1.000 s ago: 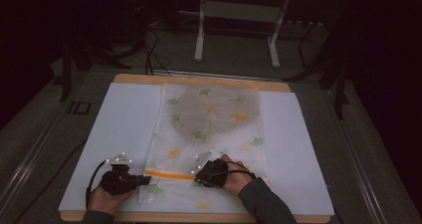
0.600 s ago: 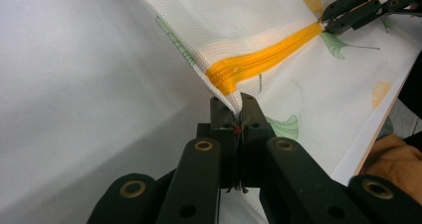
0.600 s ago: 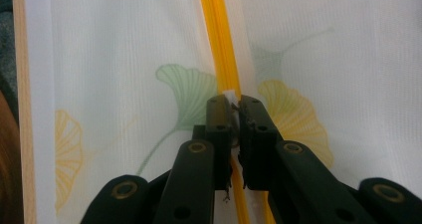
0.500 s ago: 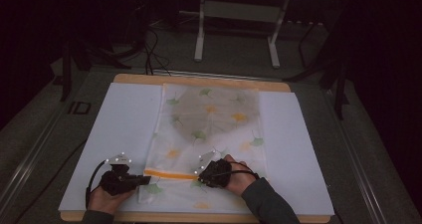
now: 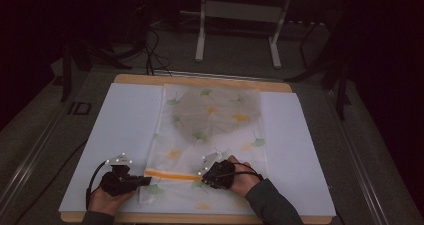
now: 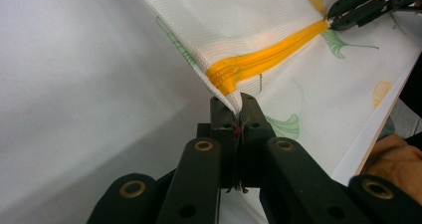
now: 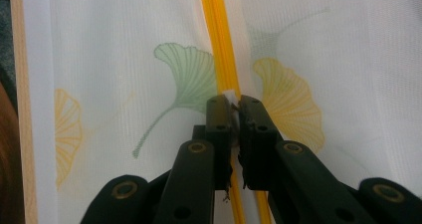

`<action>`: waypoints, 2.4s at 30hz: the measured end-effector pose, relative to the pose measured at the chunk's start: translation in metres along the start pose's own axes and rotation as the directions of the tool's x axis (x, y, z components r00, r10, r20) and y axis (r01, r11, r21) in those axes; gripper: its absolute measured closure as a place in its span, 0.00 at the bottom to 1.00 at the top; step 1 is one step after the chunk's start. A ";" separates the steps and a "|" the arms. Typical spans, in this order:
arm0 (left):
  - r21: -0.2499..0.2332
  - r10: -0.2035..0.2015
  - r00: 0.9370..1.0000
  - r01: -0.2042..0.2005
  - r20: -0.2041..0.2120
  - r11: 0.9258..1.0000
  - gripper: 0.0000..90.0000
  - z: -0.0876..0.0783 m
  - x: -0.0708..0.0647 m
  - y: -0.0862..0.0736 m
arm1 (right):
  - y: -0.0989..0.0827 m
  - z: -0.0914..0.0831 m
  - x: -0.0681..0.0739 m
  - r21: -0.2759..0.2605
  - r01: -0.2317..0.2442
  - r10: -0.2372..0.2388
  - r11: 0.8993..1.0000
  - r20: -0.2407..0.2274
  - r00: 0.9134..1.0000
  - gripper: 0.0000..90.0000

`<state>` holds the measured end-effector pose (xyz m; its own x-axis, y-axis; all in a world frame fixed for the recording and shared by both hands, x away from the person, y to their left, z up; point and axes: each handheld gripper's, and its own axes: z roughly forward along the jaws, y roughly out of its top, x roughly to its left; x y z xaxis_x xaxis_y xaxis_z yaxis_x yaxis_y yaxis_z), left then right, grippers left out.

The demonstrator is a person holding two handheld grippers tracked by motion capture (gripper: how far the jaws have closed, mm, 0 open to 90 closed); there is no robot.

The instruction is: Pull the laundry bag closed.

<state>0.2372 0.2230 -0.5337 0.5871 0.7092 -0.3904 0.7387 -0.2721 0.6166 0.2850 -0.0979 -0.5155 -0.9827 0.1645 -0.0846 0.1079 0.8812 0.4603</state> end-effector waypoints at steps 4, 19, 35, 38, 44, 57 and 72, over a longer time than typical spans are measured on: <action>-0.001 0.000 1.000 0.000 -0.001 1.000 0.98 0.000 0.000 0.000 | -0.002 -0.002 0.000 0.011 -0.003 0.003 1.000 -0.002 1.000 0.94; -0.001 0.002 1.000 -0.002 -0.004 1.000 0.98 0.000 0.000 0.000 | -0.014 -0.009 -0.003 0.022 -0.013 0.013 1.000 0.012 1.000 0.94; 0.000 0.004 1.000 -0.004 -0.004 1.000 0.98 -0.001 0.001 0.000 | -0.025 -0.015 -0.004 0.041 -0.021 0.021 0.999 0.020 1.000 0.94; 0.001 0.005 1.000 -0.005 -0.007 1.000 0.98 -0.001 0.000 0.000 | -0.026 -0.016 -0.004 0.040 -0.029 0.028 0.999 0.022 0.999 0.94; -0.002 0.004 1.000 -0.004 -0.007 1.000 0.98 -0.001 0.001 0.000 | -0.029 -0.018 -0.004 0.048 -0.031 0.029 0.998 0.026 0.999 0.94; 0.001 0.003 1.000 -0.003 -0.008 1.000 0.98 -0.001 0.001 0.000 | -0.040 -0.025 -0.007 0.066 -0.047 0.045 0.997 0.038 0.998 0.94; -0.003 0.004 1.000 -0.004 -0.010 1.000 0.98 -0.001 0.001 0.000 | -0.049 -0.030 -0.010 0.075 -0.060 0.058 0.995 0.035 0.998 0.94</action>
<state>0.2371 0.2247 -0.5333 0.5868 0.7147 -0.3806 0.7351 -0.2730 0.6206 0.2855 -0.1555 -0.5108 -0.9691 0.2303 -0.0885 0.1777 0.9005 0.3969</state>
